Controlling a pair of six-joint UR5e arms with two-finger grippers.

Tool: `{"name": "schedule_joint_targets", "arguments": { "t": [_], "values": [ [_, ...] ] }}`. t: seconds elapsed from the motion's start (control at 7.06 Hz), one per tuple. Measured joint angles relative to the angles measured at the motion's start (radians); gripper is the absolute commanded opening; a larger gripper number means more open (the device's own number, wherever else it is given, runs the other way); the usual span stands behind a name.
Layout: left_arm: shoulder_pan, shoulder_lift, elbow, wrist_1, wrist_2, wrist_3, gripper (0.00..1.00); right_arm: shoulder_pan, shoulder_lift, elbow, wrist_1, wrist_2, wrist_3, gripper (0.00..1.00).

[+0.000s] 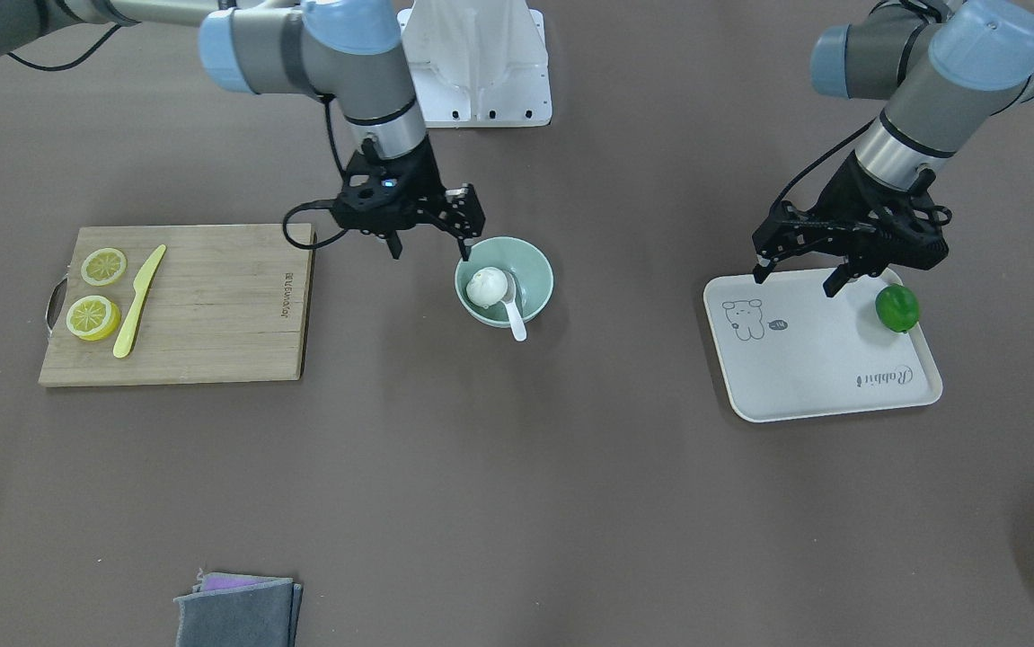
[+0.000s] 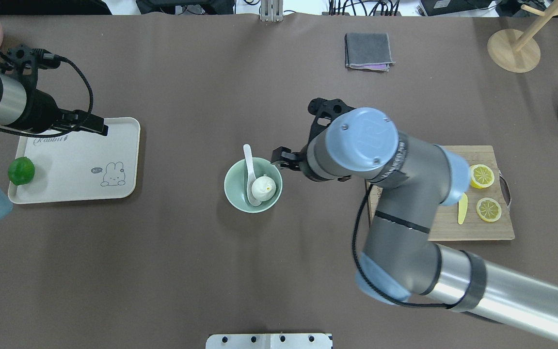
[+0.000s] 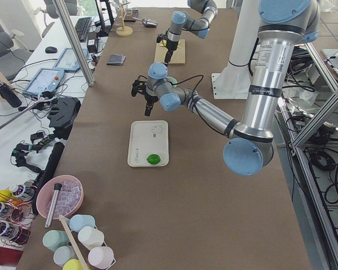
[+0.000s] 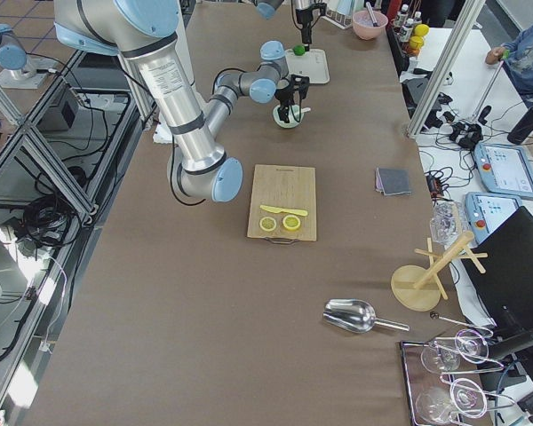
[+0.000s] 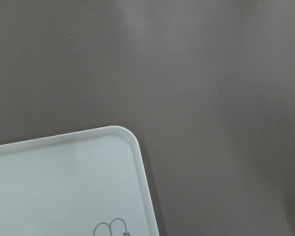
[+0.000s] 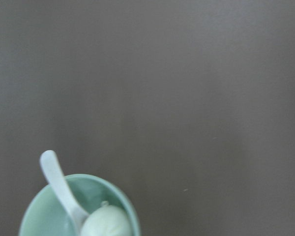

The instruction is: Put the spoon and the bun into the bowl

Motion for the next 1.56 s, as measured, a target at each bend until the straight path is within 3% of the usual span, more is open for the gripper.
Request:
{"name": "schedule_joint_targets", "arguments": {
  "t": [0.28, 0.71, 1.13, 1.56],
  "values": [
    [-0.066, 0.034, 0.004, 0.039, -0.034, 0.13, 0.98, 0.196, -0.239, 0.127, 0.003, 0.18, -0.256, 1.0],
    [-0.317, 0.108, -0.001, 0.172, -0.248, 0.405, 0.98, 0.577, -0.515, 0.129, 0.001, 0.414, -0.835, 1.0],
    [-0.544, 0.204, 0.003, 0.292, -0.354, 0.697, 0.98, 0.911, -0.623, -0.049, -0.001, 0.55, -1.365, 1.0],
    [-0.612, 0.28, -0.006, 0.347, -0.364, 0.768, 0.98, 1.073, -0.629, -0.188, -0.002, 0.596, -1.592, 1.0]
  ]
}}
